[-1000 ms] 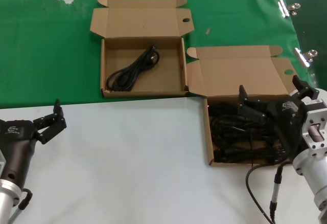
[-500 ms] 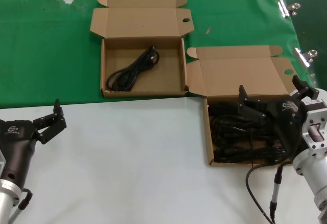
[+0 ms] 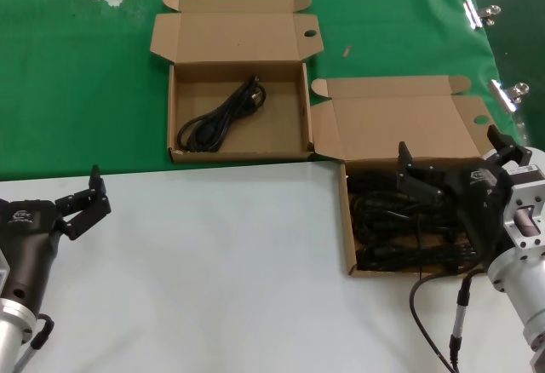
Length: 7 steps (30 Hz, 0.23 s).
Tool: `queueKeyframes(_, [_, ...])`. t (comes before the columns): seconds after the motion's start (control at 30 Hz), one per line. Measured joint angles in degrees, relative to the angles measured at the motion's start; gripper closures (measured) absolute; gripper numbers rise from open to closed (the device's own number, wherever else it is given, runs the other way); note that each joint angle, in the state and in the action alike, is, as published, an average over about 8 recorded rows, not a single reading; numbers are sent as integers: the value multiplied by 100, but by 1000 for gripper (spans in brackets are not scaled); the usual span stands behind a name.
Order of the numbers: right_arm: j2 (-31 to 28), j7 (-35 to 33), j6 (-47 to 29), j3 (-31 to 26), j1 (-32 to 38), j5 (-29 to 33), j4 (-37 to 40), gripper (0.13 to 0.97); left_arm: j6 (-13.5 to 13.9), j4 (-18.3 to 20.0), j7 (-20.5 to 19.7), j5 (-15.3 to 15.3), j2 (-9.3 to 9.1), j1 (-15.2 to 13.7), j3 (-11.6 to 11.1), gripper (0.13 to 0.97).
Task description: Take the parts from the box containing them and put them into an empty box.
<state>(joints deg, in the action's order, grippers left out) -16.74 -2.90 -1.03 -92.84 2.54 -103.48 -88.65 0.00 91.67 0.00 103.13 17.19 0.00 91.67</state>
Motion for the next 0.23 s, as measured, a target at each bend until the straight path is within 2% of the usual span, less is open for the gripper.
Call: queueKeyframes(0.23, [0,0,0,0,0,0,0,129,0,0,0,0,0,0,0,132])
